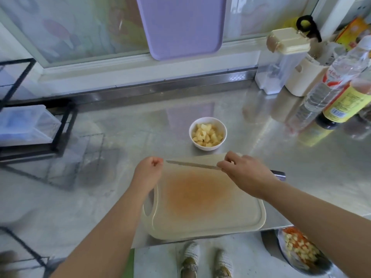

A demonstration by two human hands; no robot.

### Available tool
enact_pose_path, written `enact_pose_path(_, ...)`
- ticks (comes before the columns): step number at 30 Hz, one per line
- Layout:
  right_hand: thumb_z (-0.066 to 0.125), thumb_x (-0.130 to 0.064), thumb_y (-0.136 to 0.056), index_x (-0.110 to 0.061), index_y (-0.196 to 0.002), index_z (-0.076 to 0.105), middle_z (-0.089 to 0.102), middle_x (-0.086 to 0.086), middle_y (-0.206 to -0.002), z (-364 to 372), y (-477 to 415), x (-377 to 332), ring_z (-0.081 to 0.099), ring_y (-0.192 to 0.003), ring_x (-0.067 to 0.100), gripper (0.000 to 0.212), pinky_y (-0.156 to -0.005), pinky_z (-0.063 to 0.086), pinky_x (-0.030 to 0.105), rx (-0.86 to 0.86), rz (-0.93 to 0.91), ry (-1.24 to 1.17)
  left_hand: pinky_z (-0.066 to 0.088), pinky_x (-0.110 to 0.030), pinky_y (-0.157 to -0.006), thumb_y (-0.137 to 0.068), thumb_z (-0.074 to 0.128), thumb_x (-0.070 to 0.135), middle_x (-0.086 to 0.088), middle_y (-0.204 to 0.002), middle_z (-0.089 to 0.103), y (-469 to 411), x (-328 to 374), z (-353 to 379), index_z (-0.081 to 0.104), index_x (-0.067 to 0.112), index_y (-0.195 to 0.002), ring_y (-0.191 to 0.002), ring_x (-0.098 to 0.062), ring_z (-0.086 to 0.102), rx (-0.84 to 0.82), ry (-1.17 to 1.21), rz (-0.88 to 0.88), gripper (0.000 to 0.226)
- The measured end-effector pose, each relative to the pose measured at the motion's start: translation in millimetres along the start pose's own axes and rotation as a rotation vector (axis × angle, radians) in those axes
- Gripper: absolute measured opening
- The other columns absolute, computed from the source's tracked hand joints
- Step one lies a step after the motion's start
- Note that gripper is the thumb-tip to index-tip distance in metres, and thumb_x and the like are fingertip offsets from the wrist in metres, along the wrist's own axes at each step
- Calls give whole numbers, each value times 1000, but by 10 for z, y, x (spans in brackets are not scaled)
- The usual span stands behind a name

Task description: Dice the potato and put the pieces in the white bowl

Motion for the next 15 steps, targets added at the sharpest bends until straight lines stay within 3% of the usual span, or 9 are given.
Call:
enact_pose_path(2, 64, -15, -90, -35, -133, 50, 50, -1, -105, 97, 13, -49, 52, -72, 21, 49, -66, 40, 27, -31, -7, 84, 48, -39, -100, -93, 49, 15, -2, -118, 65, 105, -60, 56, 66, 16, -119, -112, -22, 60, -33, 33, -67, 31)
enact_pose_path(4, 77, -10, -76, -35, -132, 57, 52, -2, -100, 157, 52, -73, 53, -72, 17, 64, -68, 32, 23, -18, -38, 115, 48, -43, -101, -91, 47, 15, -3, -121, 64, 157, -136, 66, 66, 19, -120, -113, -24, 60, -28, 96, -147, 35)
enact_pose_path(8, 87, -5, -62, -31, -129, 62, 56, 1, -103, 315, 110, -44, 56, -80, 19, 76, -69, 48, 28, -9, -132, 97, 45, -46, -105, -93, 46, 19, -9, -124, 63, 200, -223, 82, 65, 23, -119, -116, -25, 58, -45, 200, -227, 32)
enact_pose_path(15, 68, -3, -83, -33, -141, 48, 50, 1, -117, 473, 112, 217, 52, -95, 22, 69, -80, 54, 37, -104, -136, 80, 46, -44, -105, -94, 45, 17, -4, -126, 62, 199, -153, 241, 65, 21, -122, -115, -23, 58, -35, 202, -213, 35)
Point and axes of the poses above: each hand's wrist, its own y-axis away from the middle knuckle, its own z-axis out of the palm, x = y × z, the point moved 3 cm from there along -y, towards the middle knuckle
